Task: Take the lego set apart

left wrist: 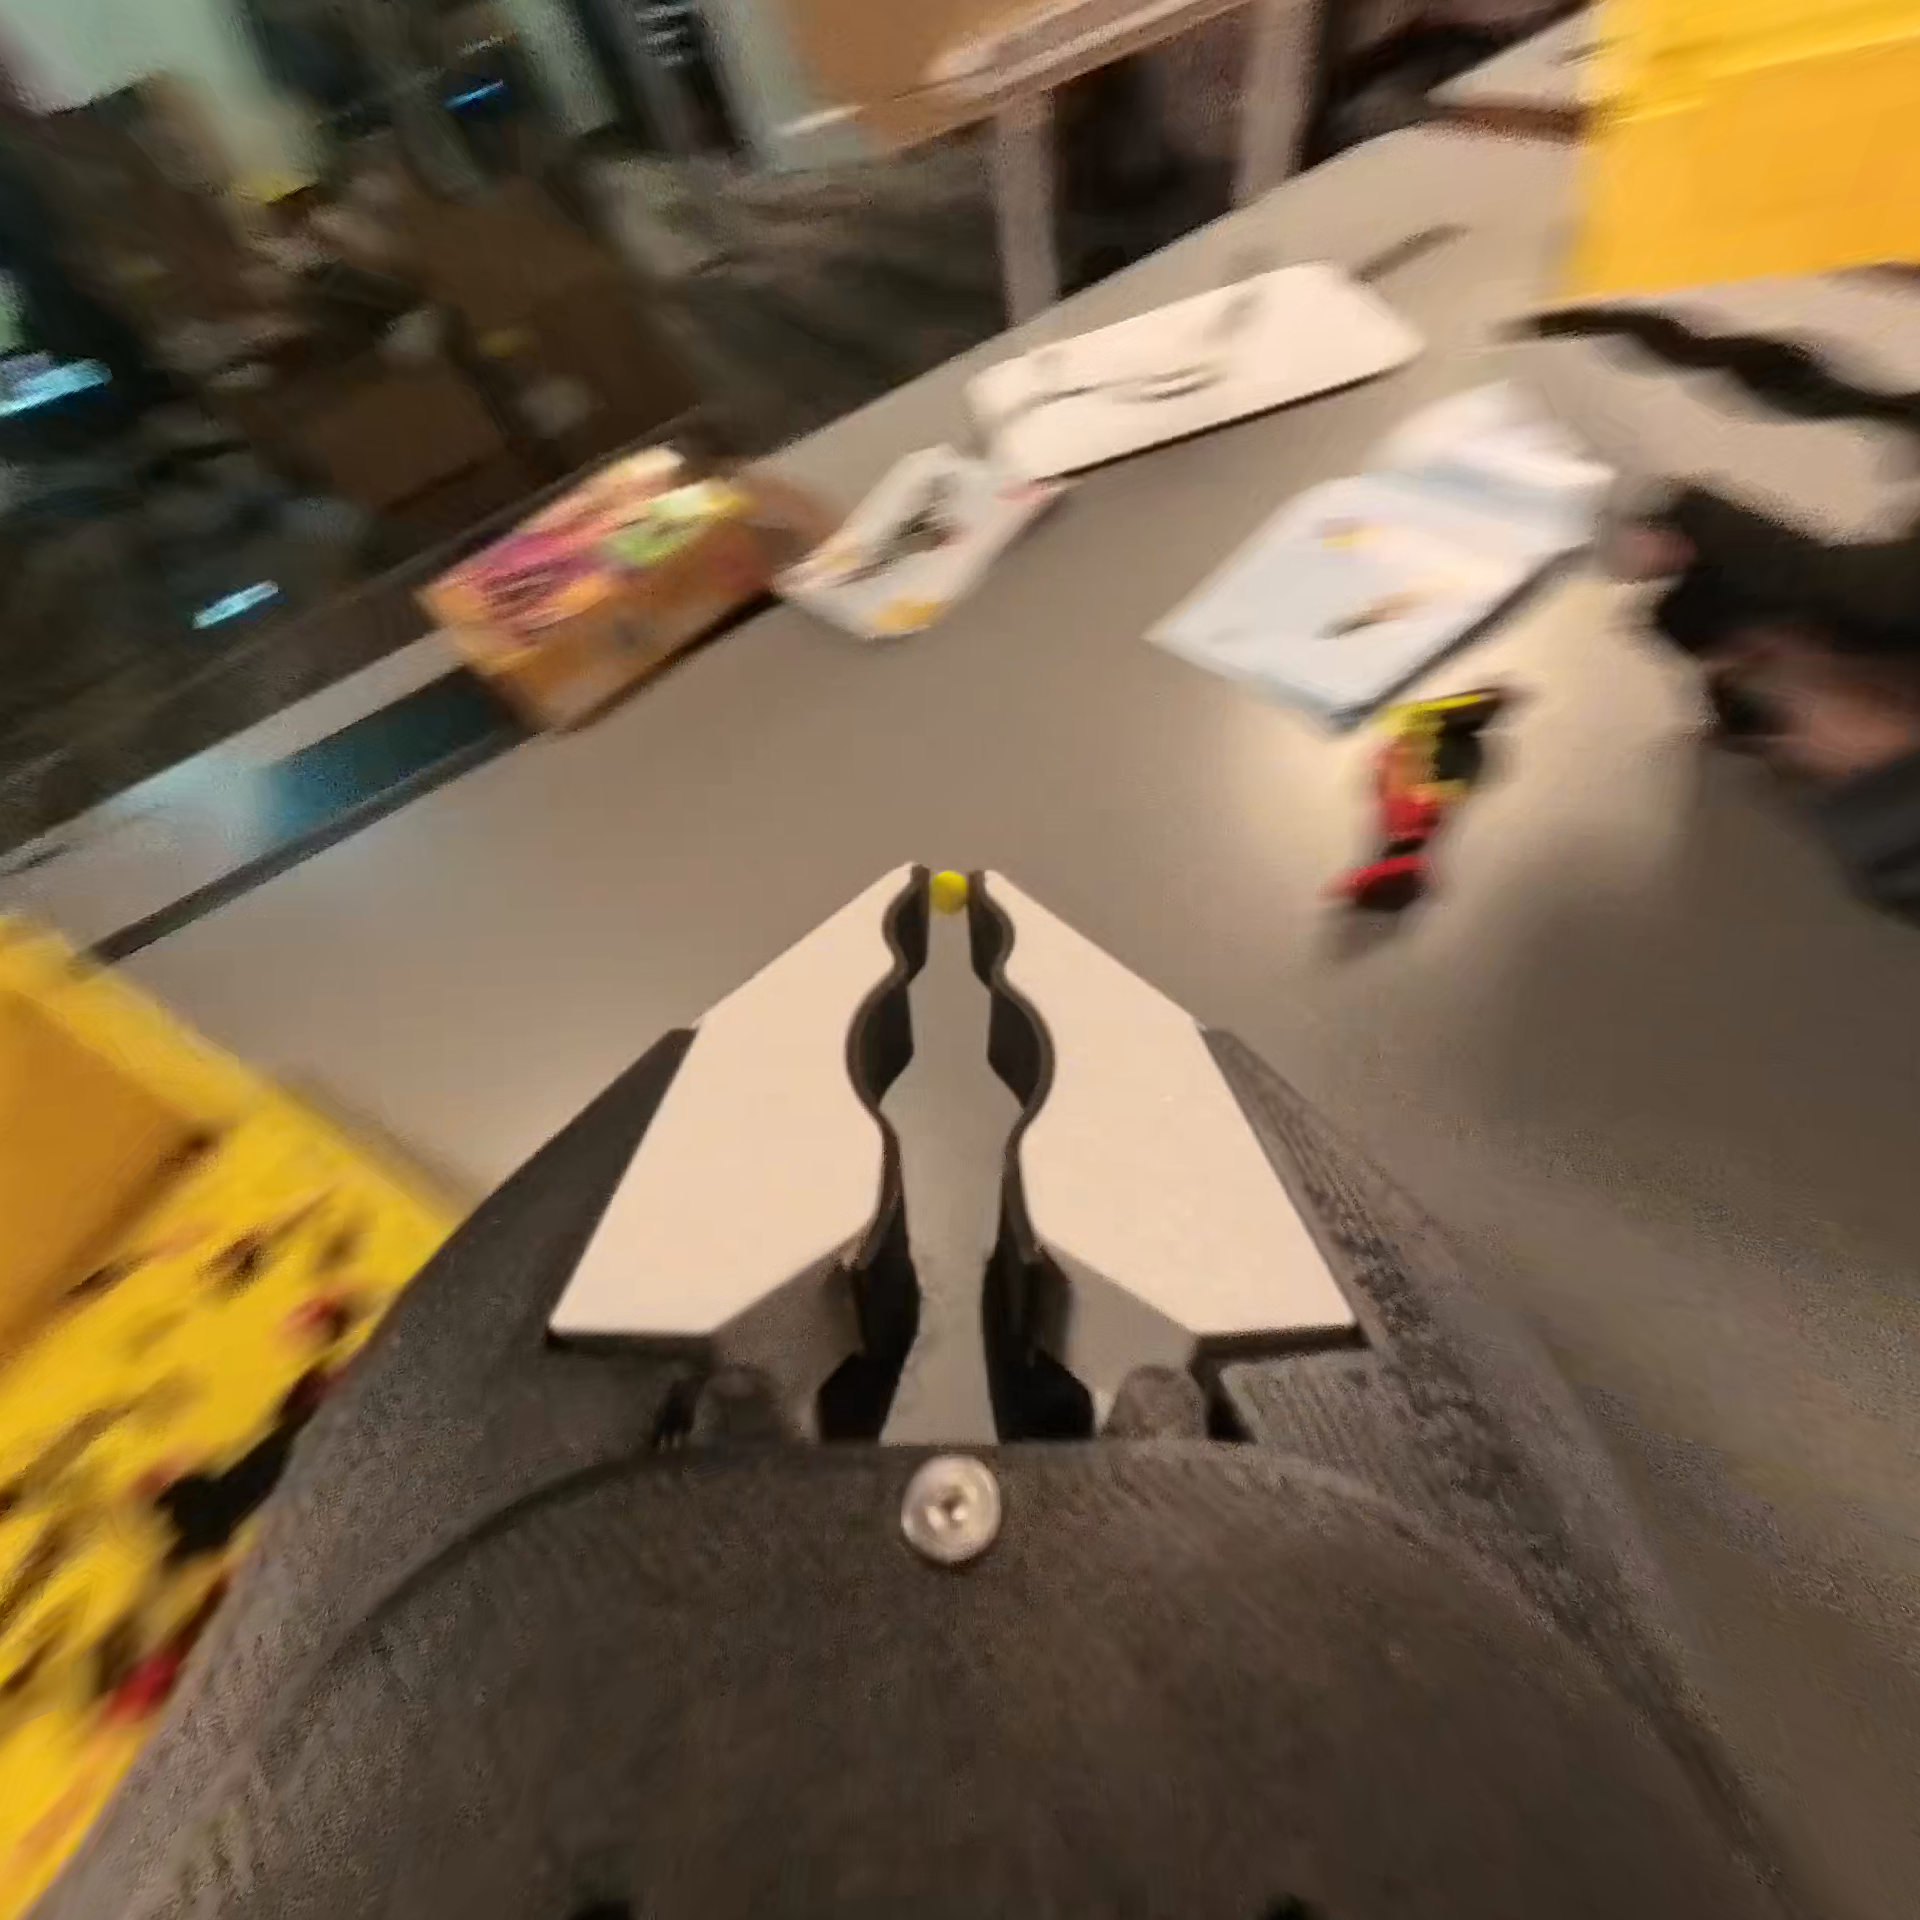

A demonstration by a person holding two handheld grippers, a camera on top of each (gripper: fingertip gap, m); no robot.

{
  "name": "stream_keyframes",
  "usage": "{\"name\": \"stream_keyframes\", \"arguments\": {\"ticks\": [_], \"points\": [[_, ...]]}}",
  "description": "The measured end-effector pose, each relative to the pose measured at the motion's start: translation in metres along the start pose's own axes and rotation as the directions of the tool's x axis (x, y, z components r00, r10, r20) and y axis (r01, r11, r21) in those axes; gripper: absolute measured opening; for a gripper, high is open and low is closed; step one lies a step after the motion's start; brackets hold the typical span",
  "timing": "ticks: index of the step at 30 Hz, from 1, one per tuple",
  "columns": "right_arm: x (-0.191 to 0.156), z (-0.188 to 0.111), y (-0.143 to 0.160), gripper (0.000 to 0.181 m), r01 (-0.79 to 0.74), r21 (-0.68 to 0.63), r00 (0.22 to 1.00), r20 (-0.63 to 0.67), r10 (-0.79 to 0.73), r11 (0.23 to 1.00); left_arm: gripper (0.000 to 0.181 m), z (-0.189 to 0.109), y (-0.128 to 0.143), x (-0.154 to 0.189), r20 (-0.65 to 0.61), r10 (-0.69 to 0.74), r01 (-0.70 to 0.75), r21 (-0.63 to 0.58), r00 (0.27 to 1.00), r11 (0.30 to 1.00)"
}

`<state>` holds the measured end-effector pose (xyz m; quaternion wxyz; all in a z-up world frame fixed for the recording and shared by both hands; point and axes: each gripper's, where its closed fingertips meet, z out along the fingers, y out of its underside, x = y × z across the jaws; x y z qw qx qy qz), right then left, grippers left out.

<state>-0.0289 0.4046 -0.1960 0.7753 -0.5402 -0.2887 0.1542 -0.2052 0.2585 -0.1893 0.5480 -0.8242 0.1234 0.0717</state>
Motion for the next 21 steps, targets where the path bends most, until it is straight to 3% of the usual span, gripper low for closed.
{"name": "stream_keyframes", "arguments": {"ticks": [3, 7, 12, 16, 18, 21], "points": [[-0.002, -0.001, 0.000, 0.004, 0.021, -0.003, 1.000, 0.002, -0.021, 1.000, 0.006, -0.030, 0.044, -0.102, 0.272, -0.062, 0.120, -0.203, 0.960, 0.972], [-0.002, -0.002, 0.000, 0.005, 0.034, -0.006, 0.999, -0.005, -0.034, 0.999, 0.005, -0.047, 0.115, -0.178, 0.421, -0.181, 0.351, -0.371, 0.889, 0.860], [-0.002, -0.002, 0.000, 0.005, 0.035, -0.004, 0.999, -0.003, -0.035, 0.999, 0.006, -0.051, 0.153, -0.204, 0.467, -0.294, 0.497, -0.406, 0.834, 0.767], [-0.002, -0.002, 0.000, 0.004, 0.033, -0.002, 0.999, -0.001, -0.033, 0.999, 0.034, -0.049, 0.170, -0.207, 0.481, -0.389, 0.600, -0.437, 0.786, 0.671], [-0.001, -0.002, 0.000, 0.005, 0.029, -0.001, 1.000, -0.002, -0.029, 1.000, 0.044, -0.054, 0.168, -0.212, 0.515, -0.373, 0.606, -0.421, 0.772, 0.674], [0.000, -0.002, 0.000, 0.005, 0.025, -0.001, 1.000, -0.007, -0.025, 1.000, 0.047, -0.069, 0.150, -0.216, 0.562, -0.327, 0.579, -0.355, 0.759, 0.734]]}}
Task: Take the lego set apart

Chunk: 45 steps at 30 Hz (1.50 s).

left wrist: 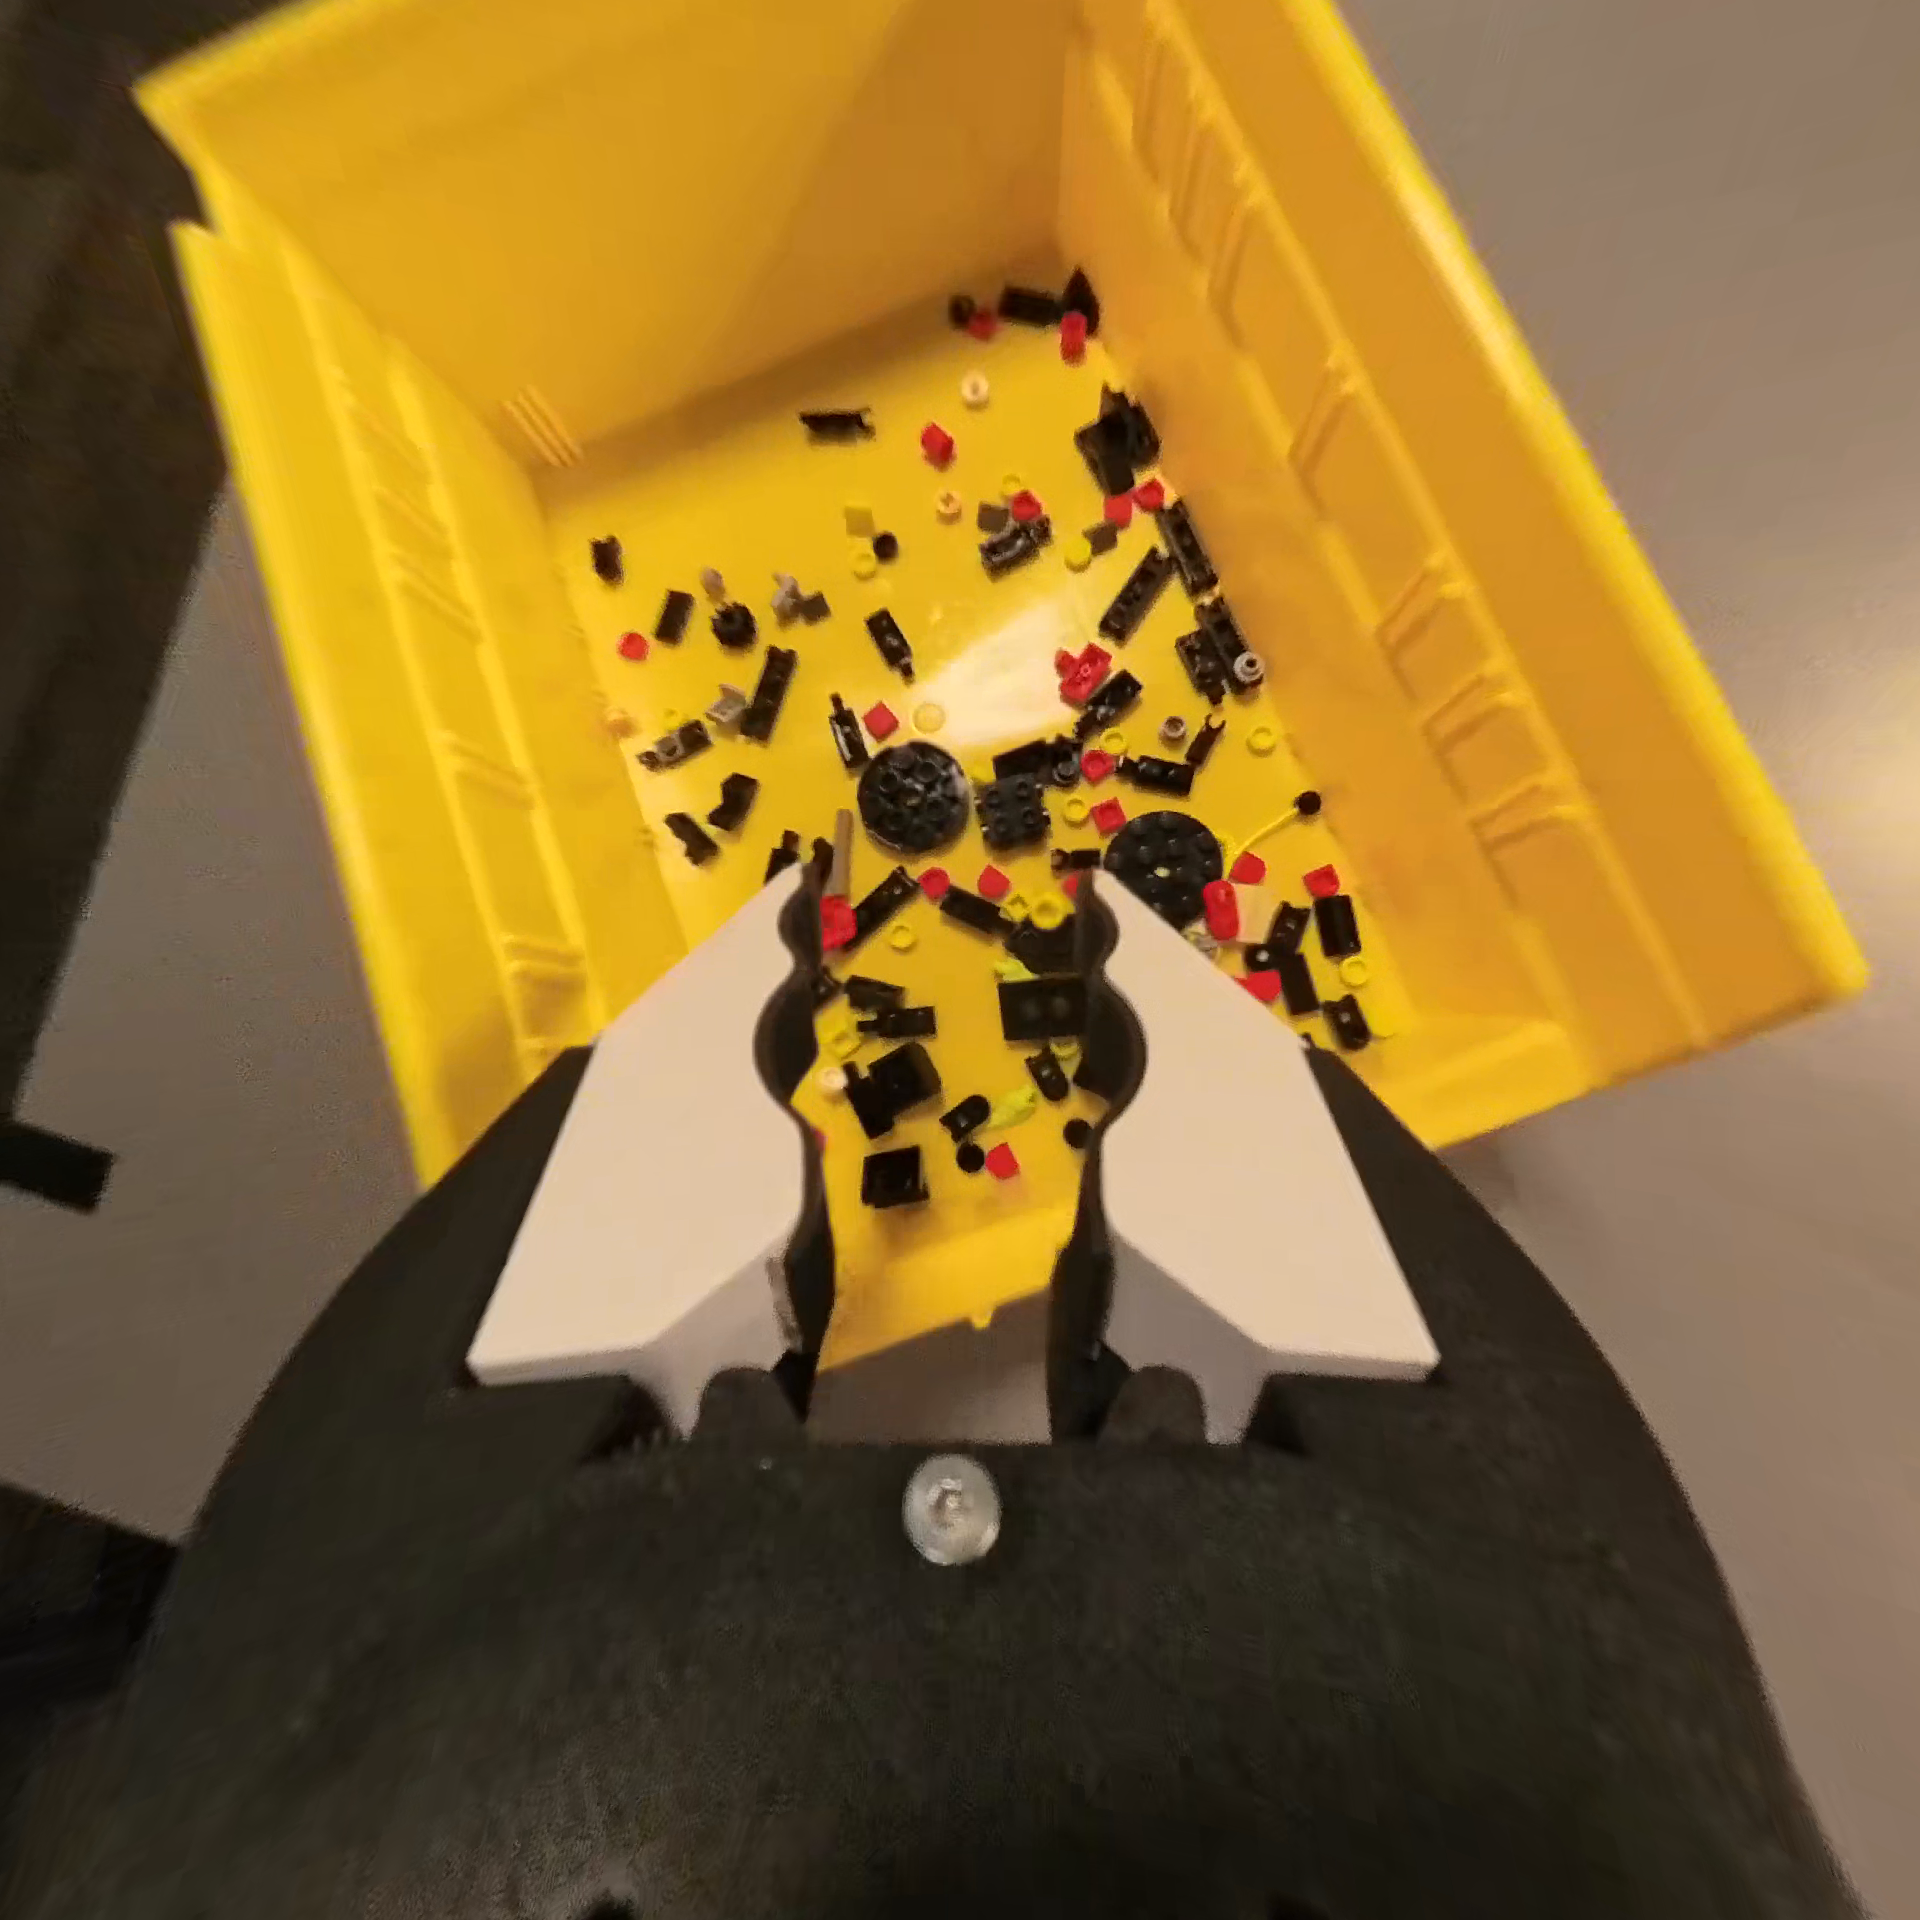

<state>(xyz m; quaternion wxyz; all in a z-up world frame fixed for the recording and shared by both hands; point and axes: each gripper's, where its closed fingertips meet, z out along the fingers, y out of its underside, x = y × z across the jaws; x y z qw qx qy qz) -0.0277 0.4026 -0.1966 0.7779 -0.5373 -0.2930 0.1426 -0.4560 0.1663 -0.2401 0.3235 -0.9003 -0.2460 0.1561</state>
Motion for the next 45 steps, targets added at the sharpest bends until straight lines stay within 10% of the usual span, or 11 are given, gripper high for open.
{"name": "stream_keyframes", "arguments": {"ticks": [5, 11, 16, 20, 28, 36, 42, 45], "points": [[0.002, -0.001, 0.000, 0.005, -0.008, 0.001, 1.000, -0.005, 0.008, 1.000, 0.042, -0.041, -0.021, 0.001, 0.072, 0.043, -0.054, 0.153, 0.996, 0.987], [0.000, -0.002, 0.000, 0.005, -0.001, -0.002, 1.000, 0.003, 0.001, 1.000, 0.046, -0.077, -0.039, 0.096, -0.287, 0.195, -0.084, 0.358, 0.938, 0.930], [-0.011, -0.004, -0.002, 0.007, 0.046, 0.002, 0.997, 0.068, -0.046, 0.999, 0.039, -0.105, 0.006, 0.265, -0.625, 0.578, -0.253, 0.534, 0.524, 0.807], [-0.031, -0.007, -0.004, 0.009, 0.120, 0.041, 0.975, 0.185, -0.126, 0.992, 0.048, -0.084, 0.064, 0.350, -0.653, 0.730, -0.454, 0.598, 0.201, 0.661], [-0.078, -0.022, 0.014, 0.019, 0.409, 0.192, 0.771, 0.450, -0.450, 0.892, 0.045, -0.047, 0.094, 0.405, -0.482, 0.873, -0.598, 0.721, -0.069, 0.351], [-0.092, -0.051, 0.045, 0.051, 0.533, 0.270, 0.508, 0.656, -0.558, 0.802, 0.014, -0.035, 0.082, 0.418, -0.349, 0.936, -0.643, 0.728, -0.048, 0.238], [-0.109, -0.047, 0.052, 0.054, 0.758, 0.355, 0.294, 0.565, -0.771, 0.548, 0.013, -0.033, 0.077, 0.410, 0.152, 0.968, -0.657, 0.713, -0.198, -0.246], [-0.110, -0.040, 0.059, 0.039, 0.862, 0.369, 0.155, 0.460, -0.874, 0.347, 0.012, -0.039, 0.074, 0.410, 0.301, 0.926, -0.640, 0.670, -0.229, -0.376]]}}
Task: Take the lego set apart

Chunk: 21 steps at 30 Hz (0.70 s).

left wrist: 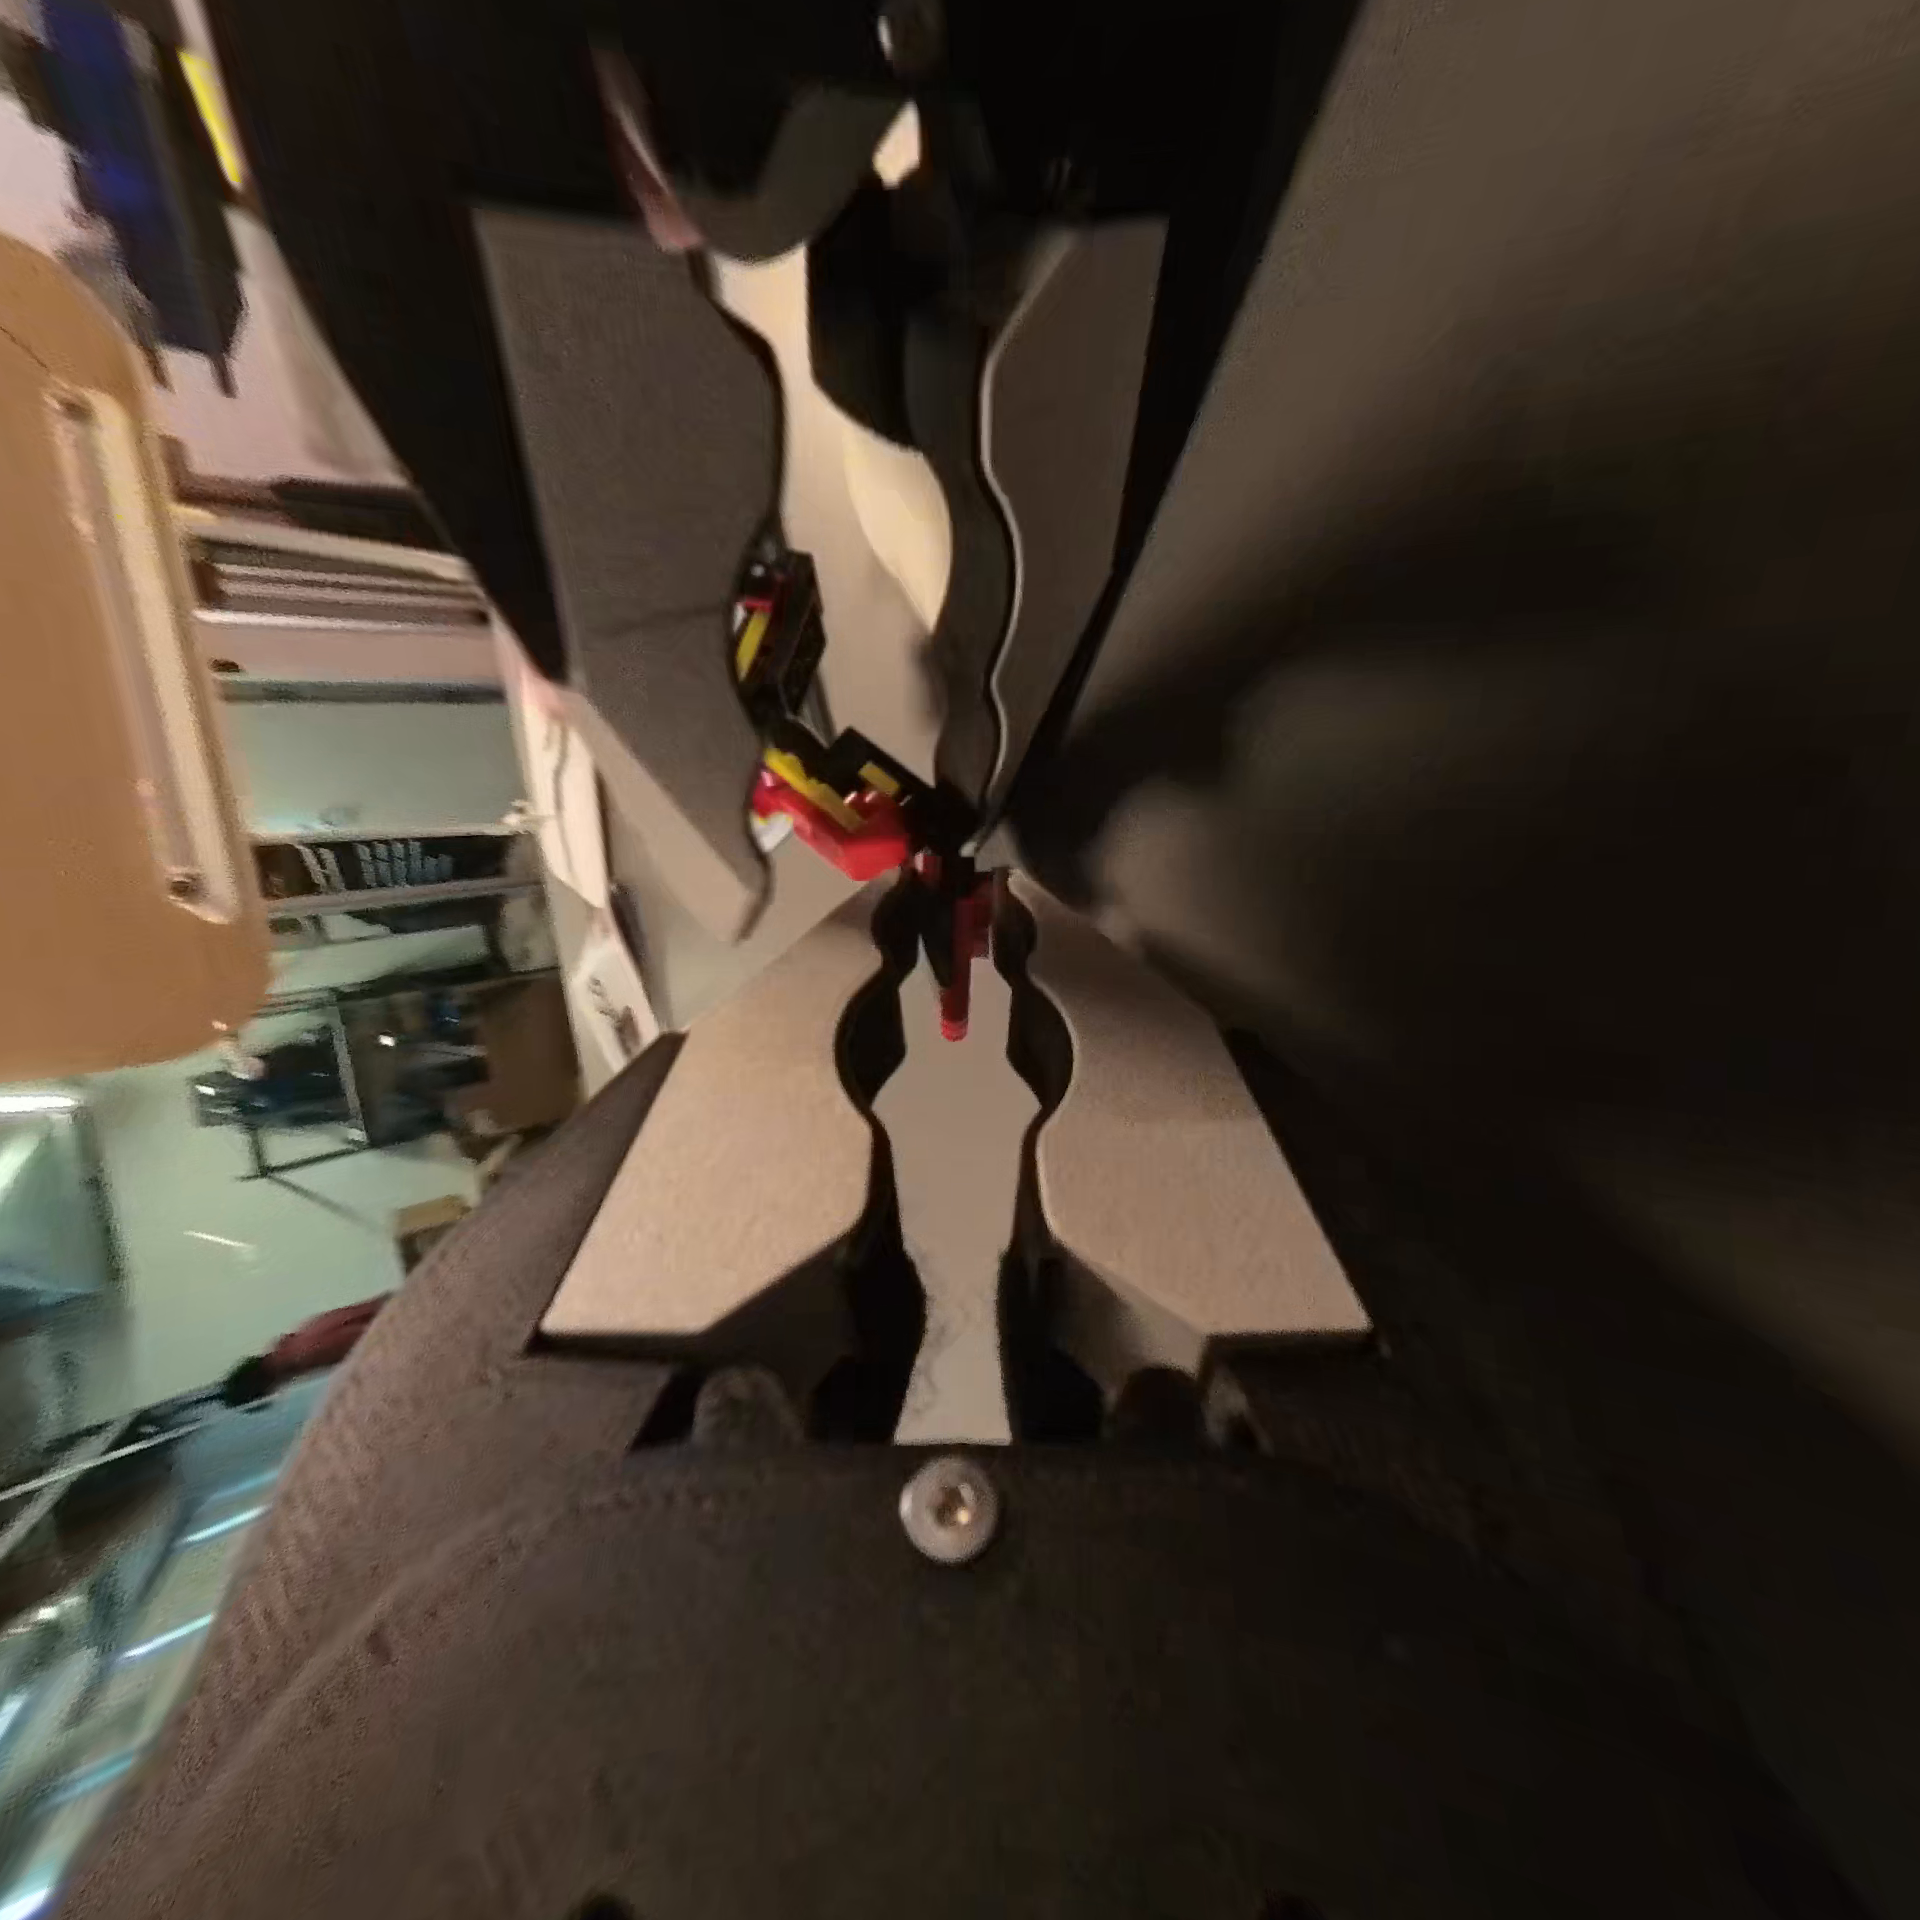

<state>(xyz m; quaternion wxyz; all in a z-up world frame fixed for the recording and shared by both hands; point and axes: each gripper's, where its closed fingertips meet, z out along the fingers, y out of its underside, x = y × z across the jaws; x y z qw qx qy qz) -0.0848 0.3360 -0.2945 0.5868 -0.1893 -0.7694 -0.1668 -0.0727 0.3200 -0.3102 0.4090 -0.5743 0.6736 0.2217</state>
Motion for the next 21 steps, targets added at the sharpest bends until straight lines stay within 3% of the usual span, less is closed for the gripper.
{"name": "stream_keyframes", "arguments": {"ticks": [1, 3, 8, 10, 11, 14, 17, 21], "points": [[-0.001, 0.001, 0.001, 0.027, 0.031, -0.017, 1.000, -0.003, -0.031, 0.999, 0.012, -0.002, -0.002, -0.003, 0.026, 0.018, -0.018, 0.010, 1.000, 1.000], [0.003, 0.001, 0.002, 0.025, 0.032, -0.039, 0.999, -0.026, -0.033, 0.999, 0.012, -0.005, -0.002, -0.008, 0.066, 0.027, -0.028, 0.015, 0.997, 0.999], [0.038, -0.003, 0.017, 0.023, -0.305, -0.061, 0.940, -0.182, 0.290, 0.950, 0.013, -0.018, 0.000, -0.044, 0.233, -0.247, 0.219, 0.142, 0.941, 0.965], [0.039, -0.006, 0.052, 0.022, -0.352, -0.205, 0.920, -0.254, 0.298, 0.913, 0.012, -0.027, 0.028, -0.060, 0.366, -0.262, 0.260, 0.057, 0.893, 0.964], [0.039, -0.012, 0.069, 0.022, -0.421, -0.212, 0.891, -0.281, 0.358, 0.882, 0.012, -0.036, 0.043, -0.068, 0.407, -0.322, 0.319, 0.076, 0.855, 0.945], [0.038, -0.016, 0.073, 0.023, -0.556, -0.130, 0.821, -0.244, 0.517, 0.821, 0.012, -0.054, 0.049, -0.081, 0.278, -0.652, 0.561, 0.344, 0.705, 0.753], [0.007, -0.002, 0.045, 0.025, -0.590, -0.150, 0.801, 0.013, 0.598, 0.793, 0.012, -0.059, 0.029, -0.078, 0.113, -0.715, 0.582, 0.500, 0.690, 0.641], [-0.014, 0.005, 0.023, 0.034, -0.714, -0.196, 0.640, 0.208, 0.740, 0.672, 0.012, -0.062, 0.018, -0.077, -0.048, -0.780, 0.668, 0.550, 0.624, 0.501]]}}
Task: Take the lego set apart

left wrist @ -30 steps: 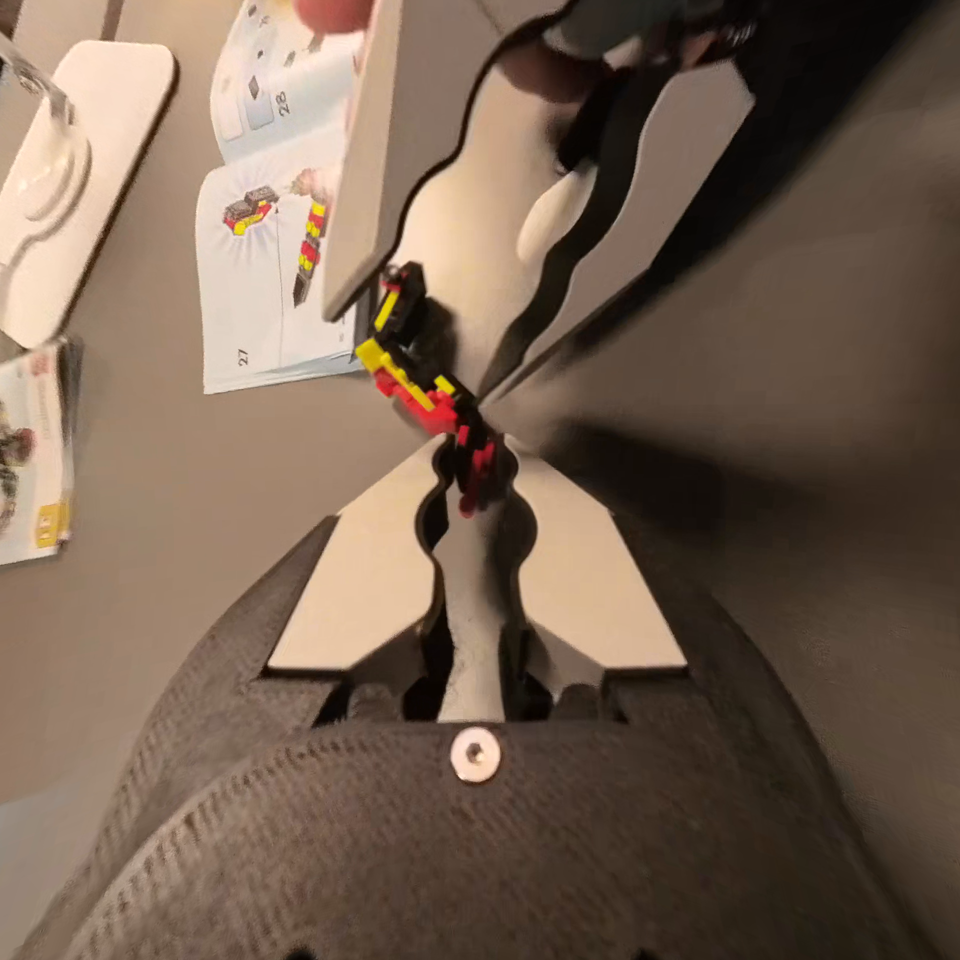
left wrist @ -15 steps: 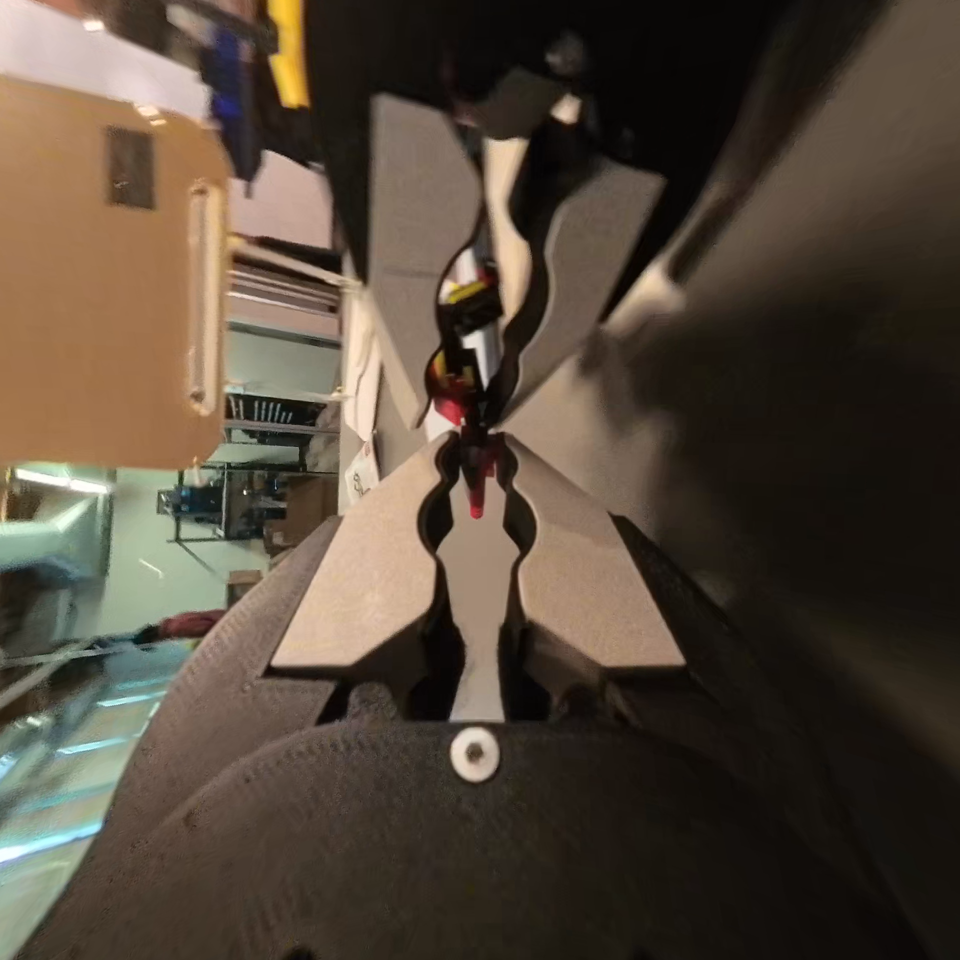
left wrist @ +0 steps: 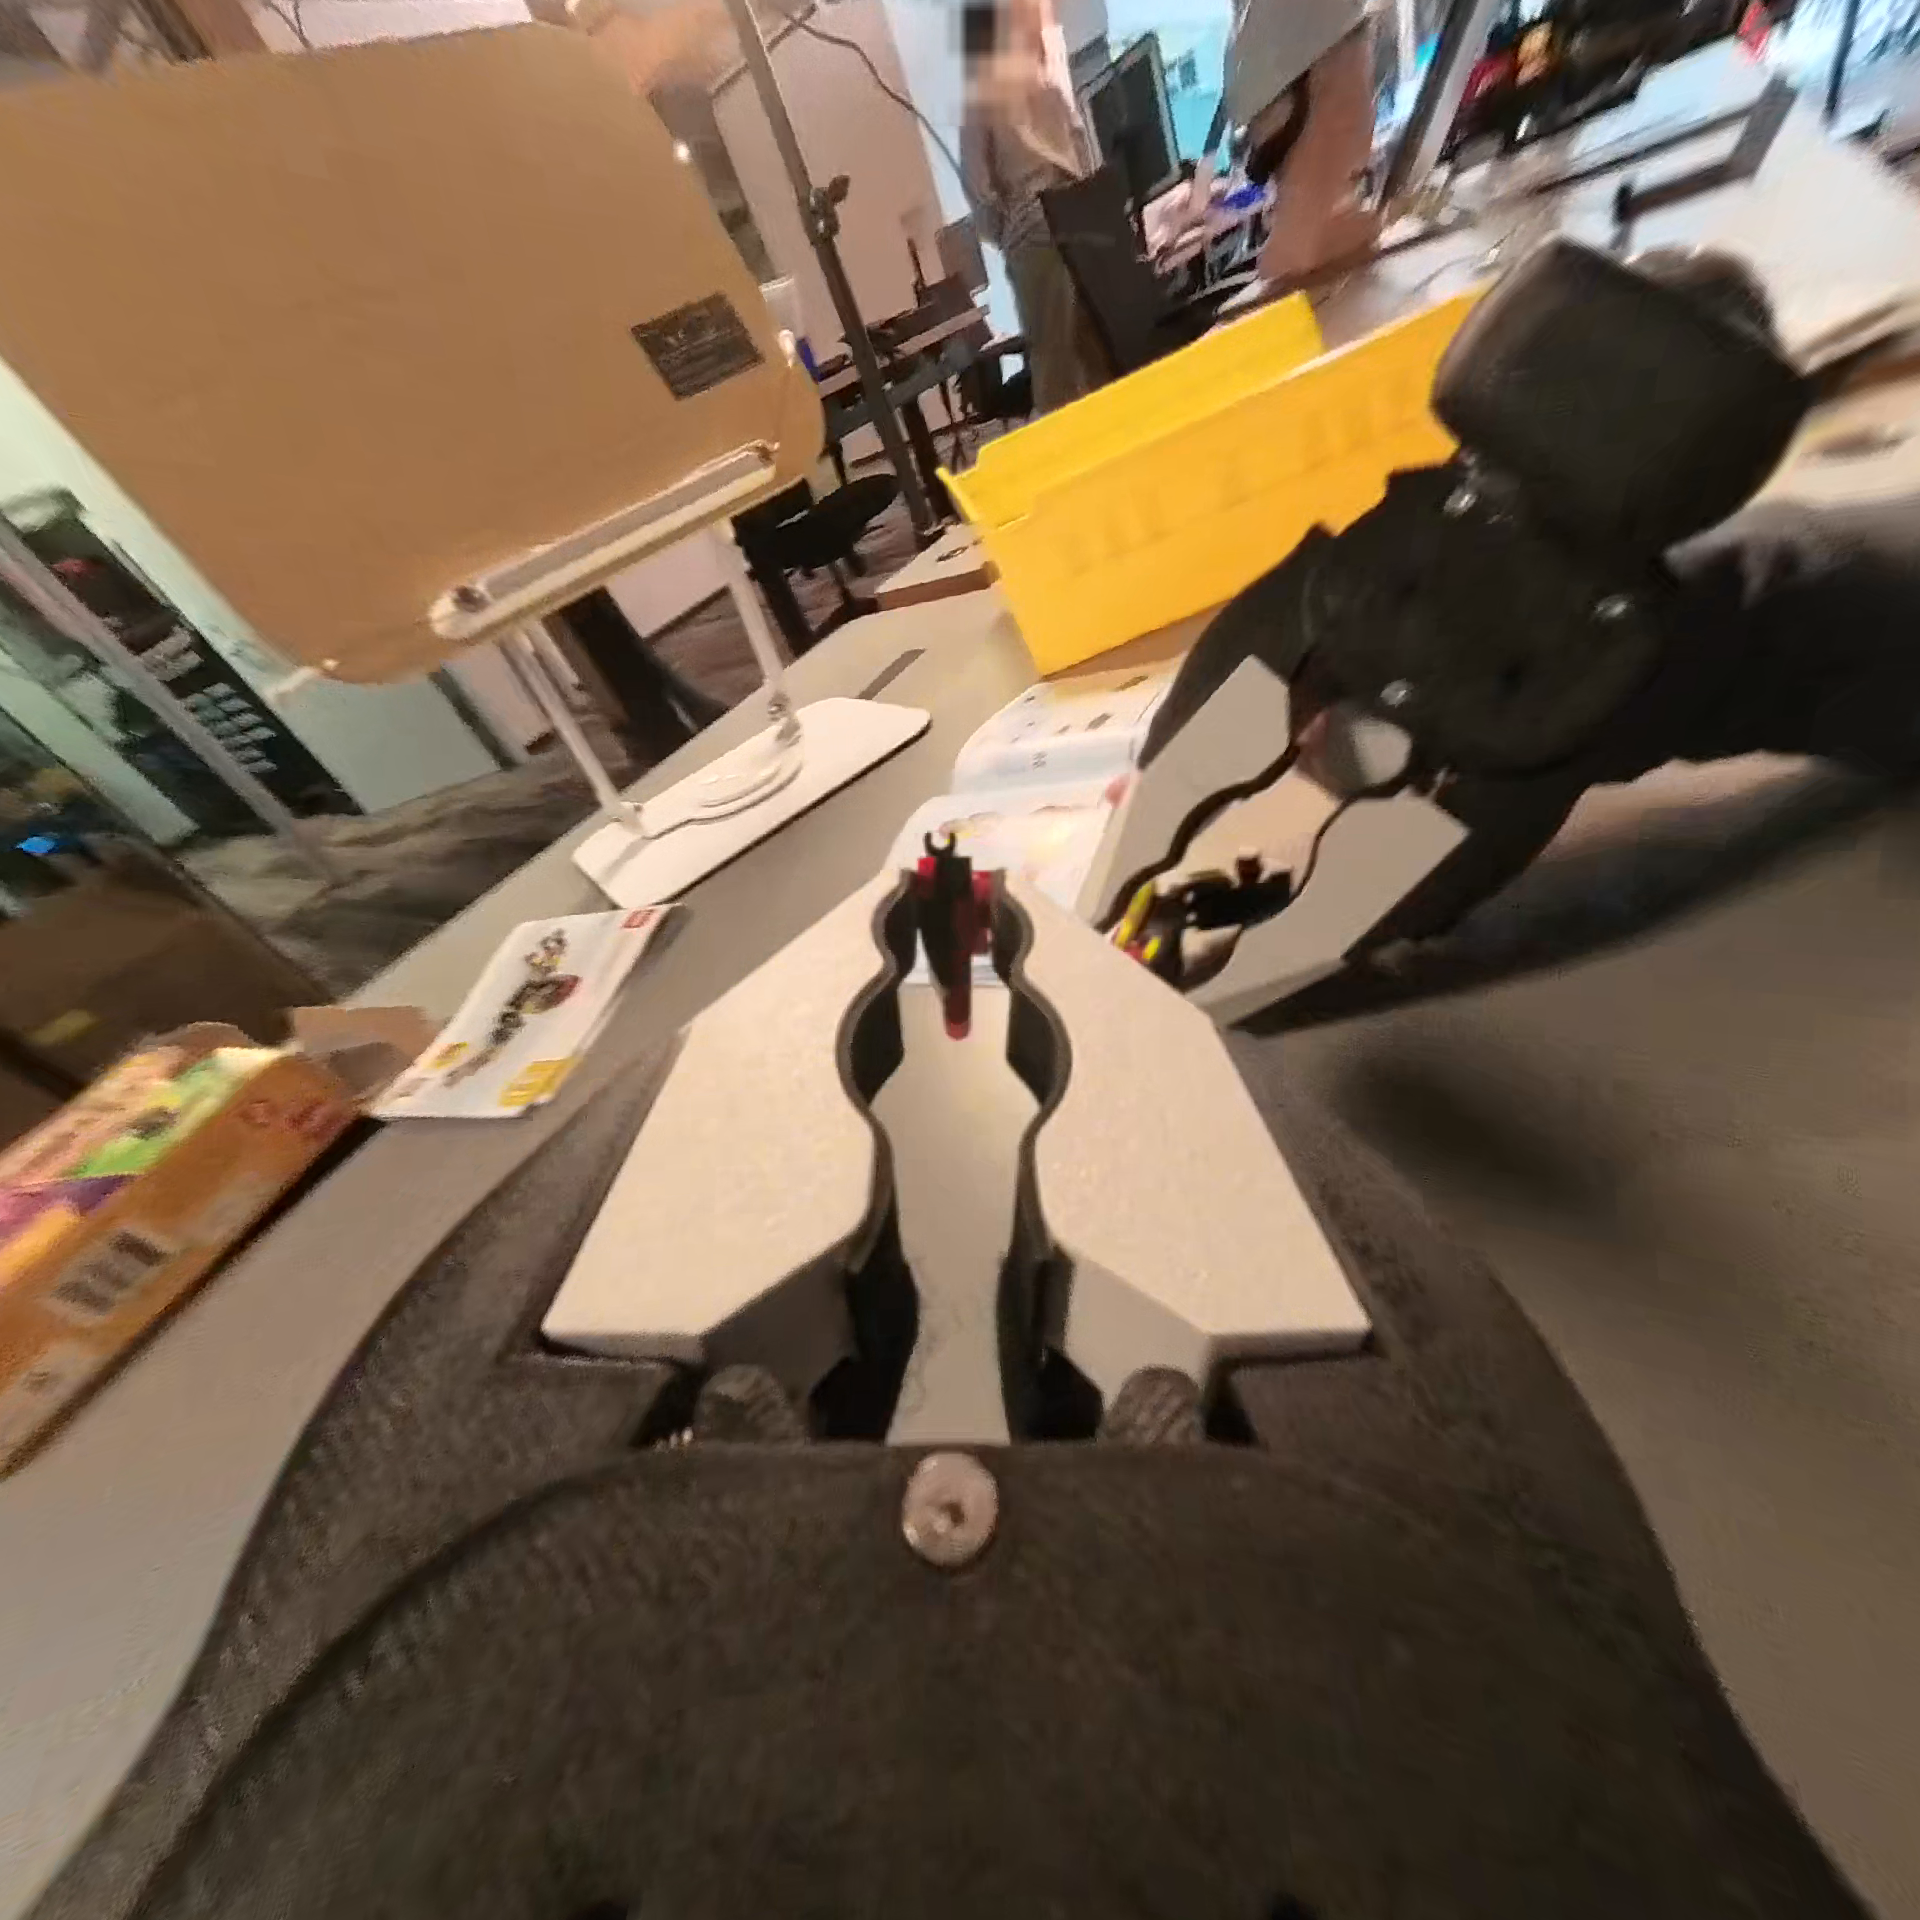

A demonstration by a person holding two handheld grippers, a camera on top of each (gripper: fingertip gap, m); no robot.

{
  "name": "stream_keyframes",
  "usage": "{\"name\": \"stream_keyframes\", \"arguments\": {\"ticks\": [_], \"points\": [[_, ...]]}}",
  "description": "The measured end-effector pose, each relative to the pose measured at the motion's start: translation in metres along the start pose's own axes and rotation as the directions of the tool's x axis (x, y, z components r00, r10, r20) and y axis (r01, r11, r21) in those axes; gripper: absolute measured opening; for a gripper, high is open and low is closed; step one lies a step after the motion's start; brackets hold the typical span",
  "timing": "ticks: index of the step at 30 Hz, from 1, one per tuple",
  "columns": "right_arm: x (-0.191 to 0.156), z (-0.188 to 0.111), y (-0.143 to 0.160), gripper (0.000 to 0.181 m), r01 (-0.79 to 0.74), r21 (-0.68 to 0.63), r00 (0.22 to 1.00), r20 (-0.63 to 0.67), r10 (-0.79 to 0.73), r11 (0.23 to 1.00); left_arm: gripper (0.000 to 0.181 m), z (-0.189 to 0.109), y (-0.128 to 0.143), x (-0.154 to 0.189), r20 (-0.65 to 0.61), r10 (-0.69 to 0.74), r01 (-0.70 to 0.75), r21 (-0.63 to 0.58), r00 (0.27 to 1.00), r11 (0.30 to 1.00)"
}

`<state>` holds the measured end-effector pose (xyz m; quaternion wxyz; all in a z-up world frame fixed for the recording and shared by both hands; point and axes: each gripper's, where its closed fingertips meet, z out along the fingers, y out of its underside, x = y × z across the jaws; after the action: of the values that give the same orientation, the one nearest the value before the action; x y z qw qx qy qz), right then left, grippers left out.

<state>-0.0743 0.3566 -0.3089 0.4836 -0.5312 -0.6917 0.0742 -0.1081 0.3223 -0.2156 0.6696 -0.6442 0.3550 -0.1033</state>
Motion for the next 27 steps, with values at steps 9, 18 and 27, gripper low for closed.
{"name": "stream_keyframes", "arguments": {"ticks": [9, 18, 27], "points": [[0.012, -0.034, -0.090, 0.067, -0.054, 0.413, 0.993, -0.072, 0.092, 0.909, 0.012, 0.005, -0.001, 0.013, -0.306, -0.618, 0.630, -0.070, 0.724, 0.773], [-0.010, -0.023, -0.093, 0.042, 0.321, 0.306, 0.935, -0.253, -0.249, 0.896, 0.011, -0.002, 0.009, 0.032, -0.445, -0.812, 0.776, -0.325, 0.378, 0.540], [-0.006, -0.024, -0.080, 0.027, 0.257, 0.301, 0.959, -0.197, -0.204, 0.918, 0.032, -0.003, 0.016, 0.039, -0.442, -0.846, 0.777, -0.403, 0.298, 0.483]]}}
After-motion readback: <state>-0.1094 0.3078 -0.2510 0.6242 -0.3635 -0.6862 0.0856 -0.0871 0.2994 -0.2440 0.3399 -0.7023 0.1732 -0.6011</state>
